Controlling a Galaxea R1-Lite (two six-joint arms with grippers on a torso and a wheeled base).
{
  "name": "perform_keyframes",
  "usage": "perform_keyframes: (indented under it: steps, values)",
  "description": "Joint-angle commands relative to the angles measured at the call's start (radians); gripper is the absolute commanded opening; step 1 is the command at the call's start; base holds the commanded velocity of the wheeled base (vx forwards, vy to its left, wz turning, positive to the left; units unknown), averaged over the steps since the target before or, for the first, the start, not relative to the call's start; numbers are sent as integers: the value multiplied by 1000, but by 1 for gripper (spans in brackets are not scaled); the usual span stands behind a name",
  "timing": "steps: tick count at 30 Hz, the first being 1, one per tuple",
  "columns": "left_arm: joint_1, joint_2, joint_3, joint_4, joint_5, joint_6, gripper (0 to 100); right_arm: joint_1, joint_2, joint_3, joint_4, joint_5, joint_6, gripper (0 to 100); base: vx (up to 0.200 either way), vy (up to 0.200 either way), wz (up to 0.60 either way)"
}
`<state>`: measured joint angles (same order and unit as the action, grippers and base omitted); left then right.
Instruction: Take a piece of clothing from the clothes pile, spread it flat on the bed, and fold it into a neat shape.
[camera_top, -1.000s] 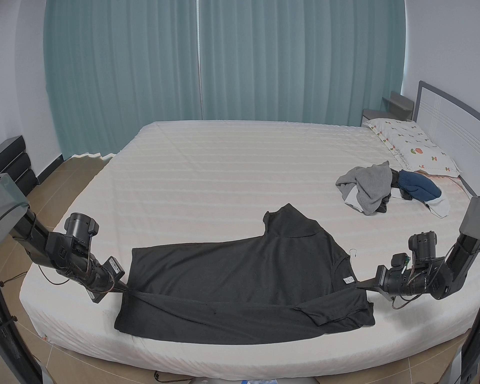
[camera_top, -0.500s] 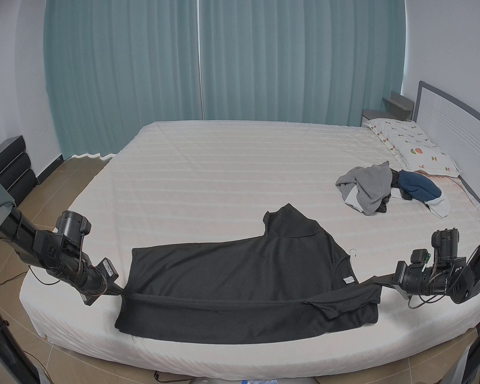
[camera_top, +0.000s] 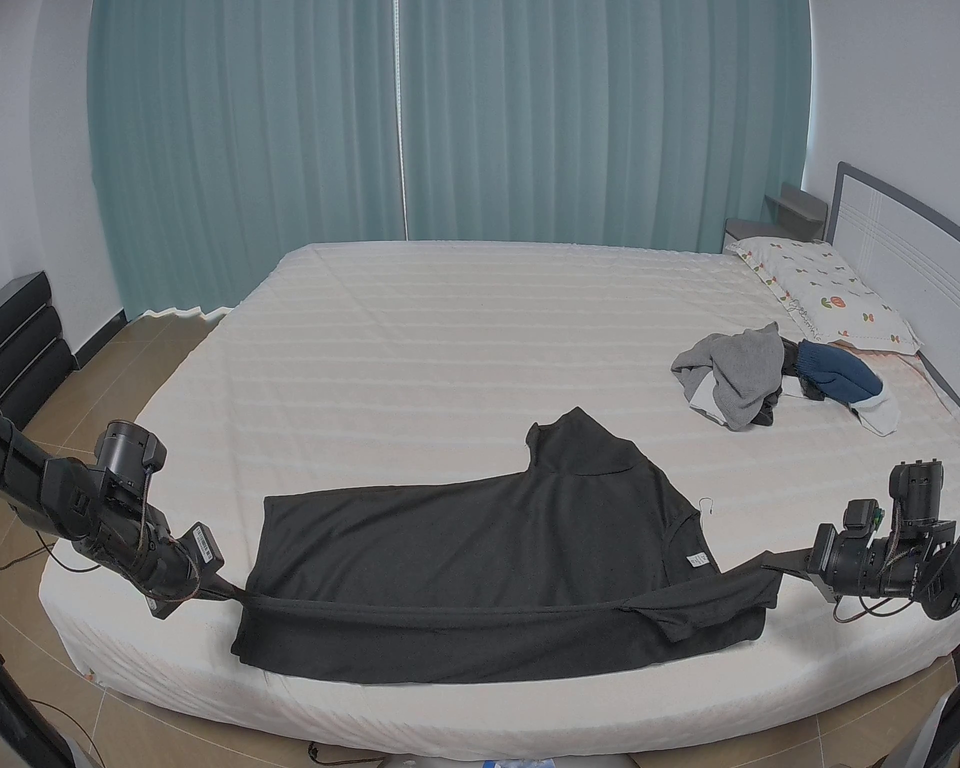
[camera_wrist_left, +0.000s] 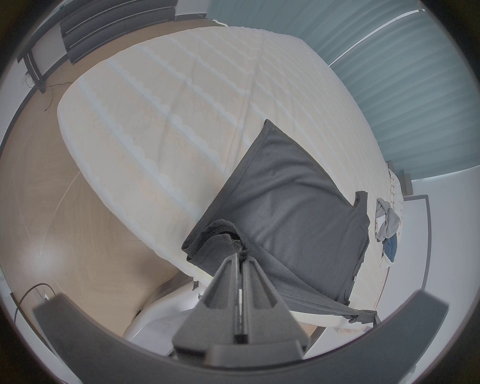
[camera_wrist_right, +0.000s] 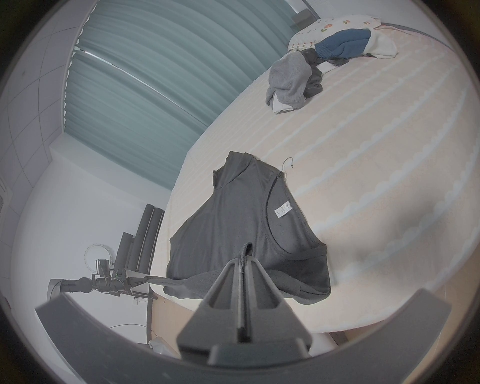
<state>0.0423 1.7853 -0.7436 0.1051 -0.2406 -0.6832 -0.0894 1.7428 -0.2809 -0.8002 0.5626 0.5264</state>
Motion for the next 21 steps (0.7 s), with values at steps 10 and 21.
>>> perform_keyframes:
  steps: [10,21]
  values:
    - [8,20,-28,54,1,30,0,8,67,-66,-1,0,0,0,0,0,0]
    - [10,-127,-28,171,3,60,0,8,58,-58,-2,0,-3,0,0,0,0]
